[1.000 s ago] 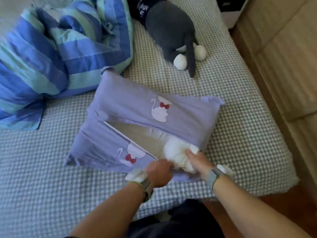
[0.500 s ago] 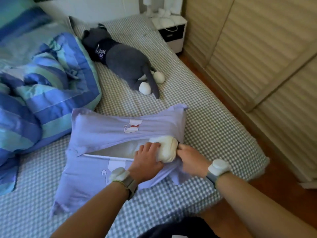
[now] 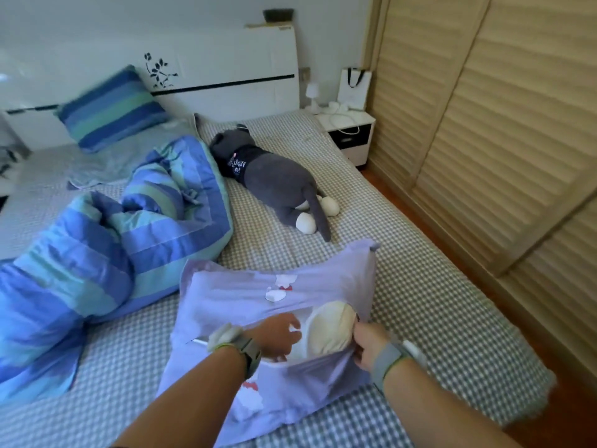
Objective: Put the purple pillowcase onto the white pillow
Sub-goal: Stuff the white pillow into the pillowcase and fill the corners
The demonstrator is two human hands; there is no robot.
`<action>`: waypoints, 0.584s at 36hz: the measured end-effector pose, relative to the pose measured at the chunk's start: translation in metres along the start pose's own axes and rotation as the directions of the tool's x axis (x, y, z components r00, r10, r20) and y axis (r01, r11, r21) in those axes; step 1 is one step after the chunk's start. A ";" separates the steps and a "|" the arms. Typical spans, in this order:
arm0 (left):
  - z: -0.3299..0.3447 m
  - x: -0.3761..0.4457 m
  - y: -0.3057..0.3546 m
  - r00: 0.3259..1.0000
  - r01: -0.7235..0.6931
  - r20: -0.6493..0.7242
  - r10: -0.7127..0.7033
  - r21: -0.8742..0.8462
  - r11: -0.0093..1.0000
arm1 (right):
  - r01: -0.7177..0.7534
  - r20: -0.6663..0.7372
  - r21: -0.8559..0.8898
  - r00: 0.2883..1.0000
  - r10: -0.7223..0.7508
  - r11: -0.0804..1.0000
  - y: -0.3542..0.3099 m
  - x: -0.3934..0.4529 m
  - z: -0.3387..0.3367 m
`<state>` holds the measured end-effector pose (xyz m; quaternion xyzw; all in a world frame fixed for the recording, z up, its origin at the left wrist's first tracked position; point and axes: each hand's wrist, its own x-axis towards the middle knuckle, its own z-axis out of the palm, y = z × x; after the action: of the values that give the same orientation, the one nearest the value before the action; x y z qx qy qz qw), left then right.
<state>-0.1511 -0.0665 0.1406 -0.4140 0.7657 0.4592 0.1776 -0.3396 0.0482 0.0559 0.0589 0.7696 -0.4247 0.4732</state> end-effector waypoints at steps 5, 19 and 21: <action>0.001 -0.012 0.007 0.926 -0.296 -0.091 0.367 0.429 0.853 | 0.181 -0.129 -0.431 0.957 -0.260 0.884 -0.023 -0.062 -0.004; -0.122 -0.065 0.084 0.236 -0.392 0.144 0.961 0.919 -0.042 | 0.870 0.227 -0.479 0.254 -0.940 0.119 -0.211 -0.170 0.002; -0.124 -0.077 0.094 0.371 -0.286 0.055 0.927 0.957 0.057 | 0.811 0.291 -0.584 0.173 -0.941 -0.031 -0.223 -0.175 0.003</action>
<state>-0.1674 -0.1133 0.3068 0.0284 0.9819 -0.1360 -0.1289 -0.3524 -0.0403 0.3251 -0.5655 0.7556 -0.3306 0.0013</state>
